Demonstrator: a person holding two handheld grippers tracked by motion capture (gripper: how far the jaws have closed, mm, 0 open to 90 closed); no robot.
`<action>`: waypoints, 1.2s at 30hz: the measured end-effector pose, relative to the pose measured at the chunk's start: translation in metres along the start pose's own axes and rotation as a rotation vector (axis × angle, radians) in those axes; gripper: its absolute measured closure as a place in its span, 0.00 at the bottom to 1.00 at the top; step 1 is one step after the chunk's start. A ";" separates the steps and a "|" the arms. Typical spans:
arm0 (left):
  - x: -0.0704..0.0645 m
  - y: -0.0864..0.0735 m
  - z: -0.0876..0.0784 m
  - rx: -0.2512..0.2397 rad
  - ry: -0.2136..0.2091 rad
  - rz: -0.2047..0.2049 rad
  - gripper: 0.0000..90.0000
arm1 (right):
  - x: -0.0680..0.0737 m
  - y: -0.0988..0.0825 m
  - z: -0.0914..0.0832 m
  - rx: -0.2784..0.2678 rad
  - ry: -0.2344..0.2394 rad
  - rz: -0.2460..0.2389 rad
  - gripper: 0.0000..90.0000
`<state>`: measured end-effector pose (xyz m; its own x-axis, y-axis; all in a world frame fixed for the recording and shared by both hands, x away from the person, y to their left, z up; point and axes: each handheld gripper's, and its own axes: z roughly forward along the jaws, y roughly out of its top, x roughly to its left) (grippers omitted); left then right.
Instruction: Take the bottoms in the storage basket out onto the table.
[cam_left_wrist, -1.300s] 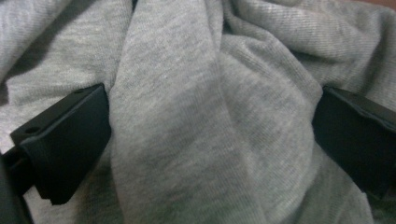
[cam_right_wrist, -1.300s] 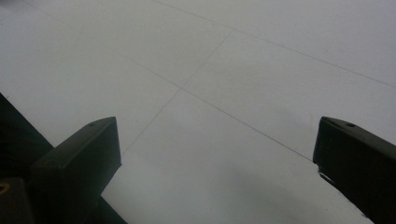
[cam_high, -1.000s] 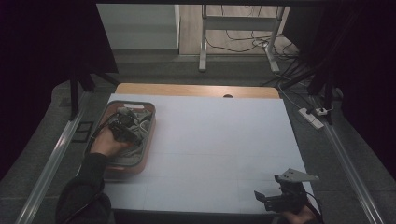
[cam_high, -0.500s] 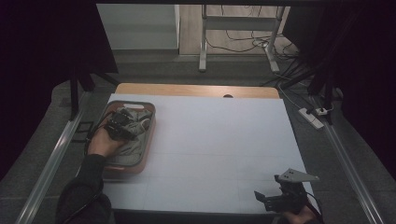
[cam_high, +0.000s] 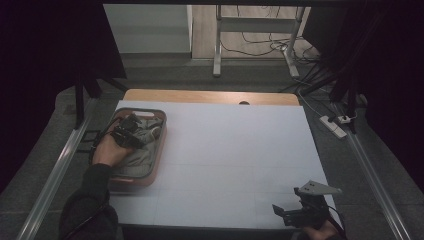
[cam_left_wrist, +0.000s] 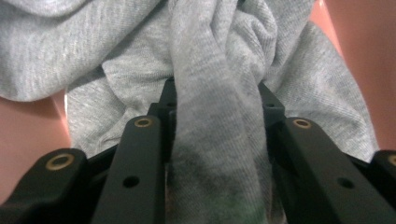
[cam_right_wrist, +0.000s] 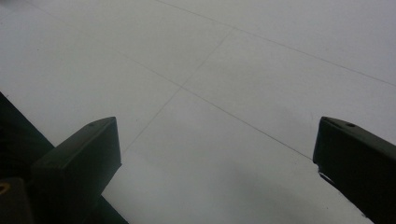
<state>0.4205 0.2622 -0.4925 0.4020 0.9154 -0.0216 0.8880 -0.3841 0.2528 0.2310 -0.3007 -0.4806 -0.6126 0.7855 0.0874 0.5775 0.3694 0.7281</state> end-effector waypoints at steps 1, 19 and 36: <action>0.000 0.000 0.000 0.000 0.000 0.000 0.71 | 0.000 0.000 0.000 0.000 0.000 0.000 0.01; 0.006 0.001 -0.034 -0.030 -0.095 0.022 0.71 | 0.000 0.000 0.000 0.001 0.002 0.005 0.01; 0.010 -0.002 -0.086 -0.096 -0.086 0.030 0.71 | -0.001 0.000 0.000 0.003 0.001 0.007 0.01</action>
<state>0.4035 0.2824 -0.4105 0.4491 0.8885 -0.0943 0.8516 -0.3938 0.3460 0.2317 -0.3007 -0.4806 -0.6094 0.7874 0.0934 0.5835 0.3656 0.7251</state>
